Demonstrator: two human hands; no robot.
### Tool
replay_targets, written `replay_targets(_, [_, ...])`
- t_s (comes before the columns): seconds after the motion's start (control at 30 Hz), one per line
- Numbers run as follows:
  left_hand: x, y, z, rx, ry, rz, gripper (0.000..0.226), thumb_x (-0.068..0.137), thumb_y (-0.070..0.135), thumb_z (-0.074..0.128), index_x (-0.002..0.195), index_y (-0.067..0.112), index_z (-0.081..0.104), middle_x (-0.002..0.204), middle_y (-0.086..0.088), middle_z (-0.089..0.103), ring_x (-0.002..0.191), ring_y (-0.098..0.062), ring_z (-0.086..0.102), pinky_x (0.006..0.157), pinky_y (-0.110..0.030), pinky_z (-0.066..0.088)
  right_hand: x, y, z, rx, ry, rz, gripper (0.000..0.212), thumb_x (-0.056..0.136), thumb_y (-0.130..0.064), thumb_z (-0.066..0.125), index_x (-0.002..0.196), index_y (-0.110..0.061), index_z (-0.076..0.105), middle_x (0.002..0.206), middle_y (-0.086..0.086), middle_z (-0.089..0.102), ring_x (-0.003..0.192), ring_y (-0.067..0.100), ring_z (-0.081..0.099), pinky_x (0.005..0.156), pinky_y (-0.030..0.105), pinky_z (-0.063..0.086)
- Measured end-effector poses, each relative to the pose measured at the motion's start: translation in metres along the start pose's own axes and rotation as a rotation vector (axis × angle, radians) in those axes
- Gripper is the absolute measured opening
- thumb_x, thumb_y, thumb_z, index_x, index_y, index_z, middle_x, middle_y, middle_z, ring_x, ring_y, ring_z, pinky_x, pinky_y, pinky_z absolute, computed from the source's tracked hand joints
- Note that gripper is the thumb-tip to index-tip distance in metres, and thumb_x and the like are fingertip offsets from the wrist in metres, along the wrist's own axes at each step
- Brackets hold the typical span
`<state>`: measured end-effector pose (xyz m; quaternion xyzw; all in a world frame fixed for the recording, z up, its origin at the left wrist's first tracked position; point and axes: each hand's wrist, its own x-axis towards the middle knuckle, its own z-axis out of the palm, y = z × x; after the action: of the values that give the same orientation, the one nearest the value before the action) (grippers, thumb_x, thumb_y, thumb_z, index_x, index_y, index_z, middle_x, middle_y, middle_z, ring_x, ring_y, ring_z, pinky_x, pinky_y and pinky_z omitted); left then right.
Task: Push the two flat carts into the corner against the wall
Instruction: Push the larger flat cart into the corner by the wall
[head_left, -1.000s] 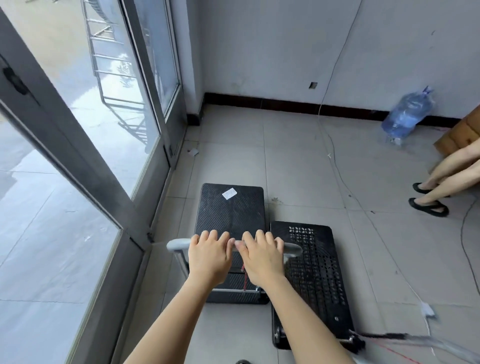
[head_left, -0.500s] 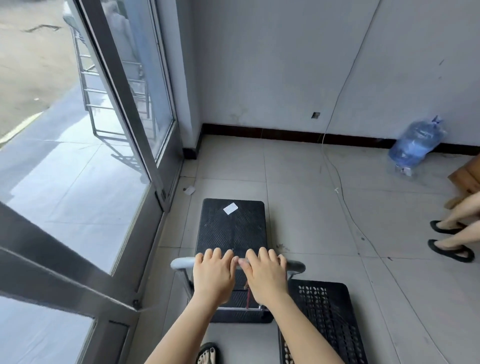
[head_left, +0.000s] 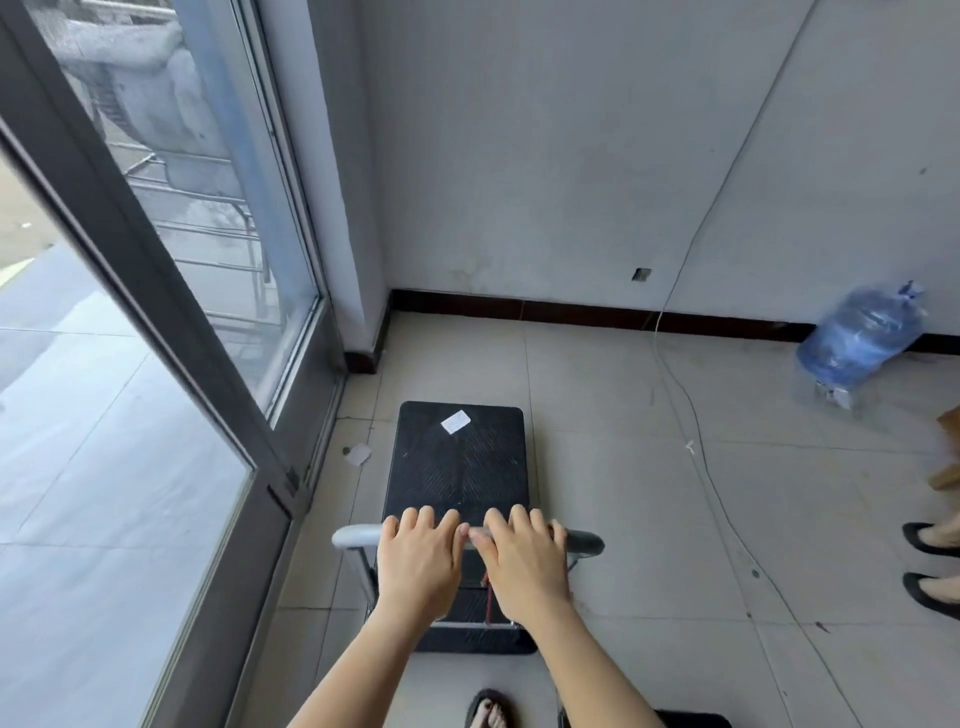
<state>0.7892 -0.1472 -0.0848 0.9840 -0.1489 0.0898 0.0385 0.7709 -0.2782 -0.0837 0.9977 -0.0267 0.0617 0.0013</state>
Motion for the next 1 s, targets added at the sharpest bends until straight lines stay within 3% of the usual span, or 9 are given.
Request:
replay_targets(0.17, [0.105,-0.005,0.012,0.020,-0.075,-0.017,0.031,0.083,0.033,0.038,0.061,0.022,0.058,0.053,0.003,0.056,0.049,-0.023,0.055,0.048,-0.034,0.044,0.106,0.020,0.014,0.024,0.013,-0.011,0.040,0.086,-0.050,0.032,0.075,-0.025,0.061,0.066,0.000,0.062,0.064,0.025,0.059,0.062,0.043,0.050])
replay_targets(0.3, [0.181,-0.011,0.017,0.009,-0.154,-0.028,0.020,0.067,0.028,0.078,0.063,0.022,0.060,0.052,0.003,0.056,0.048,-0.022,0.055,0.047,-0.033,0.045,0.185,0.035,0.024,0.015,0.010,-0.023,0.042,0.087,-0.049,0.029,0.079,-0.025,0.063,0.070,0.001,0.065,0.066,0.025,0.061,0.063,0.044,0.051])
replay_targets(0.43, [0.253,-0.025,0.027,0.005,-0.196,-0.050,0.026,0.059,0.027,0.087,0.065,0.022,0.062,0.053,0.001,0.056,0.048,-0.022,0.056,0.048,-0.034,0.046,0.259,0.040,0.034,0.016,0.003,-0.020,0.042,0.088,-0.049,0.028,0.079,-0.025,0.062,0.070,0.001,0.065,0.066,0.025,0.061,0.064,0.044,0.051])
replay_targets(0.53, [0.307,-0.036,0.034,0.004,-0.214,-0.039,0.016,0.076,0.033,0.075,0.083,0.022,0.064,0.073,0.001,0.064,0.069,-0.023,0.062,0.066,-0.036,0.049,0.312,0.041,0.041,0.019,0.036,-0.004,0.042,0.087,-0.048,0.028,0.076,-0.025,0.061,0.067,0.000,0.063,0.064,0.024,0.060,0.062,0.043,0.052])
replay_targets(0.6, [0.337,-0.043,0.040,-0.005,-0.240,-0.030,0.020,0.098,0.035,0.043,0.109,0.025,0.056,0.102,0.002,0.063,0.098,-0.022,0.058,0.088,-0.035,0.041,0.345,0.040,0.046,0.013,0.061,0.006,0.046,0.090,-0.048,0.026,0.073,-0.025,0.062,0.065,-0.001,0.063,0.061,0.022,0.060,0.060,0.041,0.052])
replay_targets(0.67, [0.367,-0.053,0.050,-0.045,-0.210,-0.029,0.030,0.102,0.036,0.025,0.115,0.027,0.052,0.109,0.005,0.061,0.104,-0.021,0.055,0.093,-0.033,0.037,0.378,0.039,0.050,0.027,0.085,0.011,0.061,0.097,-0.047,0.011,0.073,-0.027,0.063,0.064,-0.002,0.063,0.060,0.021,0.061,0.060,0.040,0.053])
replay_targets(0.73, [0.399,-0.063,0.061,-0.064,-0.235,-0.066,0.029,0.100,0.038,0.032,0.104,0.028,0.058,0.097,0.005,0.065,0.093,-0.021,0.060,0.086,-0.035,0.043,0.409,0.039,0.054,0.017,0.126,0.020,0.069,0.097,-0.048,0.001,0.073,-0.028,0.063,0.064,-0.004,0.063,0.060,0.019,0.061,0.059,0.040,0.054])
replay_targets(0.87, [0.451,-0.079,0.083,-0.032,-0.138,-0.001,0.031,0.084,0.034,0.039,0.064,0.026,0.062,0.054,0.005,0.058,0.050,-0.019,0.056,0.051,-0.033,0.046,0.461,0.037,0.056,-0.005,0.095,0.041,0.048,0.092,-0.050,0.023,0.070,-0.030,0.061,0.062,-0.007,0.061,0.058,0.018,0.059,0.059,0.037,0.053])
replay_targets(1.0, [0.488,-0.091,0.092,0.006,-0.069,-0.016,0.035,0.082,0.037,0.034,0.062,0.028,0.061,0.051,0.005,0.057,0.047,-0.018,0.057,0.049,-0.033,0.048,0.501,0.037,0.061,0.027,0.070,0.052,0.069,0.097,-0.048,0.001,0.073,-0.030,0.063,0.063,-0.006,0.063,0.059,0.017,0.061,0.059,0.037,0.054])
